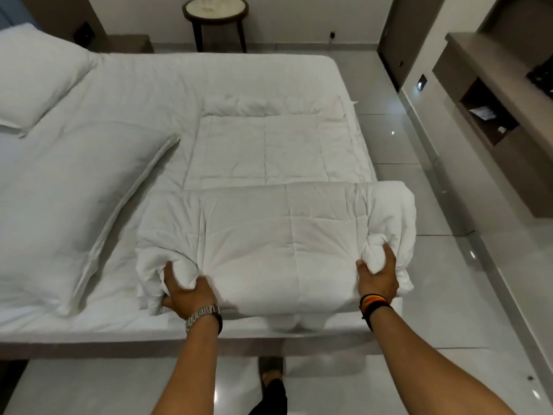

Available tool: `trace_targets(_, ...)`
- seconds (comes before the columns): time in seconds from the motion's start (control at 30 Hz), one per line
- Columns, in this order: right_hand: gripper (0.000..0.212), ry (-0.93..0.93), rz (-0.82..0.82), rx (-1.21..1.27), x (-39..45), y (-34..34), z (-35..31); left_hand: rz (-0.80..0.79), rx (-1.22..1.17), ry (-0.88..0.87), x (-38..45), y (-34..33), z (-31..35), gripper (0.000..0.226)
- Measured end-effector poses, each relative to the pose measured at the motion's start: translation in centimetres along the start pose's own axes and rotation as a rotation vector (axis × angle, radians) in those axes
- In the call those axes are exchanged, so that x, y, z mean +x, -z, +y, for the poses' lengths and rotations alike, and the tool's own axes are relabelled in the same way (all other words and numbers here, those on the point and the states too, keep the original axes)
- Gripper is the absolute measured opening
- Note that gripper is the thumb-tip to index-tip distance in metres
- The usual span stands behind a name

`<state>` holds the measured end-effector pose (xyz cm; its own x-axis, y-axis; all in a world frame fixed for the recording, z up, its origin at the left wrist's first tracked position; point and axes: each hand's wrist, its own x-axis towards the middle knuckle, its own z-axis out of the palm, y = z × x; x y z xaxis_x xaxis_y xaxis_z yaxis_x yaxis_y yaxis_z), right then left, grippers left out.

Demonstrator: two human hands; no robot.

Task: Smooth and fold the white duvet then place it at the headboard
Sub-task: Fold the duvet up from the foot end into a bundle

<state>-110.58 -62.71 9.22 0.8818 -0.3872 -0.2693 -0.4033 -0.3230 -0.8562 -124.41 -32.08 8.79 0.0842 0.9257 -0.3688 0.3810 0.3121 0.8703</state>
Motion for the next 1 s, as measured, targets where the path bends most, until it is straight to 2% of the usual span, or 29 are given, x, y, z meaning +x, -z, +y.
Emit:
trace_targets(0.3,0.073,-0.052,-0.092,-0.142,-14.7,14.3,8.7,0.025,0.106,-0.012,-10.1,18.3,-7.2,0.069)
trace_targets(0.43,0.073,-0.077,-0.082,-0.152,-17.4,16.5,9.6,0.032,0.169,-0.031,-11.1,22.3,-6.6,0.073)
trace_targets(0.57,0.068,0.000,-0.053,-0.058,-13.1,13.9,5.2,-0.015,0.137,-0.095,-10.4,19.2,-0.7,0.075)
trace_targets(0.7,0.055,0.116,-0.046,-0.022,-4.8,9.3,-2.7,-0.099,0.011,-0.232,-7.1,13.1,5.7,0.071)
trace_targets(0.83,0.043,0.142,-0.015,0.061,3.0,3.2,-11.2,-0.257,-0.011,-0.550,-2.5,6.2,9.0,0.066)
trace_targets(0.93,0.042,0.357,-0.053,-0.018,5.1,-1.5,-14.6,-0.423,0.241,-0.727,2.3,-0.3,9.3,0.062)
trace_targets(1.0,0.044,0.584,-0.019,-0.217,4.4,-3.5,-13.4,-0.453,0.471,-0.767,5.1,-4.0,8.9,0.070)
